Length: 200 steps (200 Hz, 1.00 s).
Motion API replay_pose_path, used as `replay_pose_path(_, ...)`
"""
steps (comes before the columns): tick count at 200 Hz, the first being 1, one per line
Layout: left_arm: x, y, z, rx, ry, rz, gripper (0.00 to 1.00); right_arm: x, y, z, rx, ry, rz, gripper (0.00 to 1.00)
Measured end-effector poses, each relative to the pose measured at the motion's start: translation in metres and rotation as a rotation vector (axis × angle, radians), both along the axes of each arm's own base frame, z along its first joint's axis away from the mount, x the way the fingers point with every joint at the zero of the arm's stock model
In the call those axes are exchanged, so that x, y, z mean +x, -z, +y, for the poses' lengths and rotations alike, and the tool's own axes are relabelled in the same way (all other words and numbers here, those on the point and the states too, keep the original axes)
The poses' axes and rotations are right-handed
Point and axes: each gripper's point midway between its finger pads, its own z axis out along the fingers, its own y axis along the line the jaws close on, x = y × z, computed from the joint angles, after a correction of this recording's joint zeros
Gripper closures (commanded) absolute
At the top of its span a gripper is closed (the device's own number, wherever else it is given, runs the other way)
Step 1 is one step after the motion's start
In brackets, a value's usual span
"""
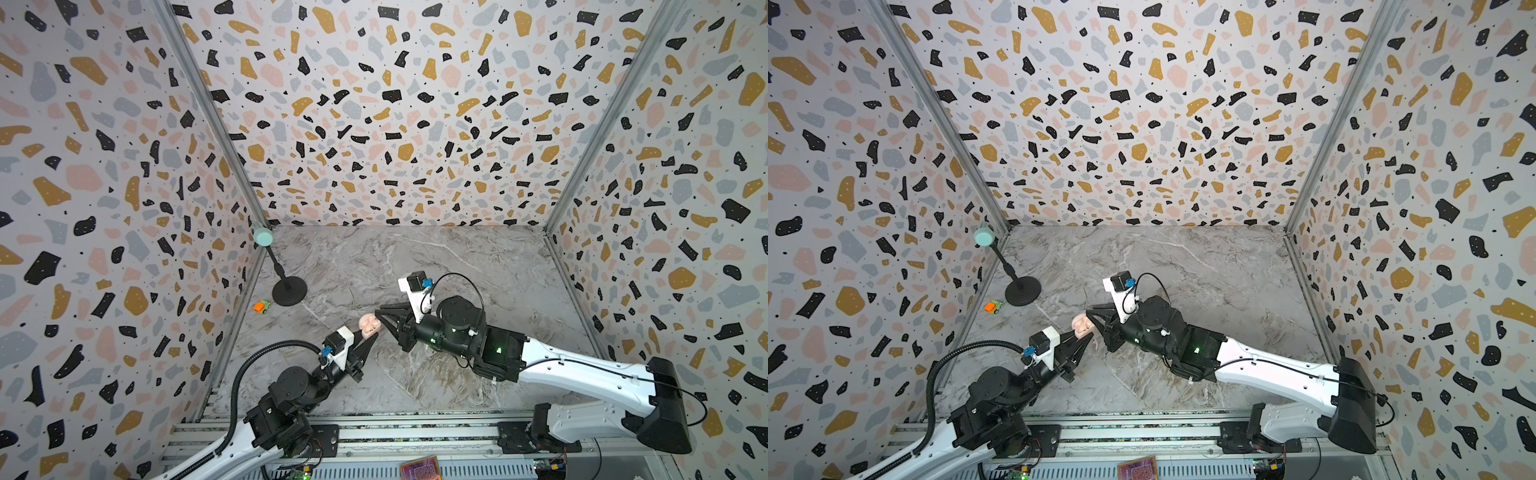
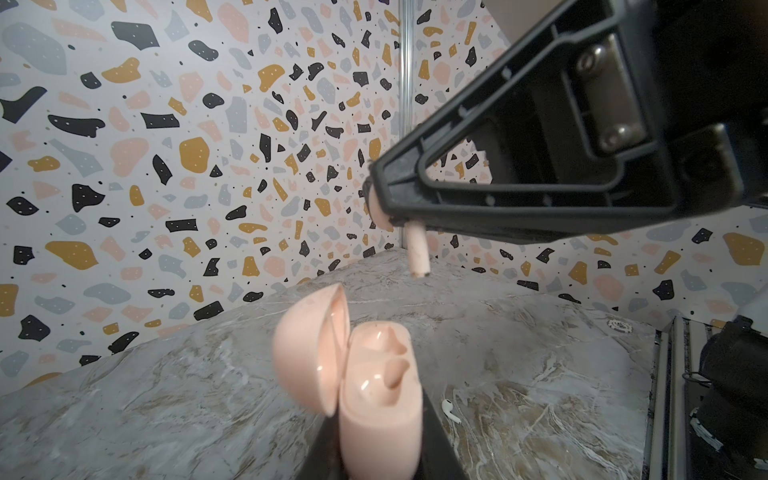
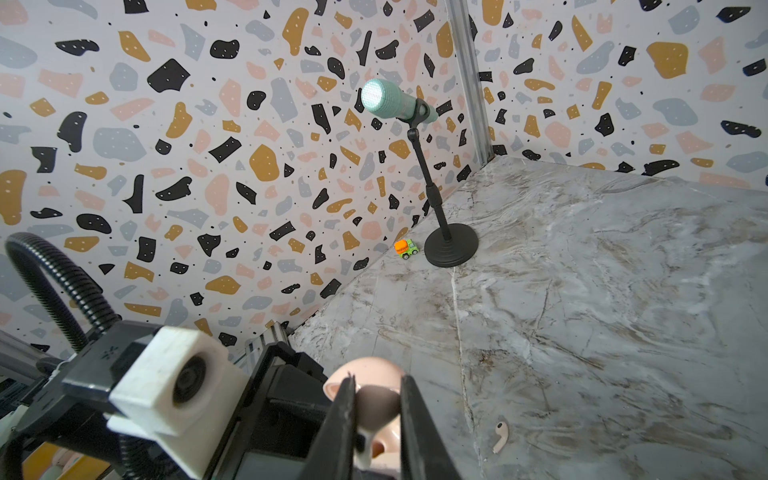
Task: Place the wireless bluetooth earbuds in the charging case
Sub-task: 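Lower the held earbud into a slot of the open pink case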
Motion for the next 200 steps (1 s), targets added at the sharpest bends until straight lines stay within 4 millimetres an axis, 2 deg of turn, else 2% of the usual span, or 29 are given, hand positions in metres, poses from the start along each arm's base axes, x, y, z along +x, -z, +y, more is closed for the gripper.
replay_pose_path(200,0.0,-0.001,0.0,-0.067,0.011,0.066,1.0,0.003,0.018,0.008,-0.029,0.016,0.002,0.82)
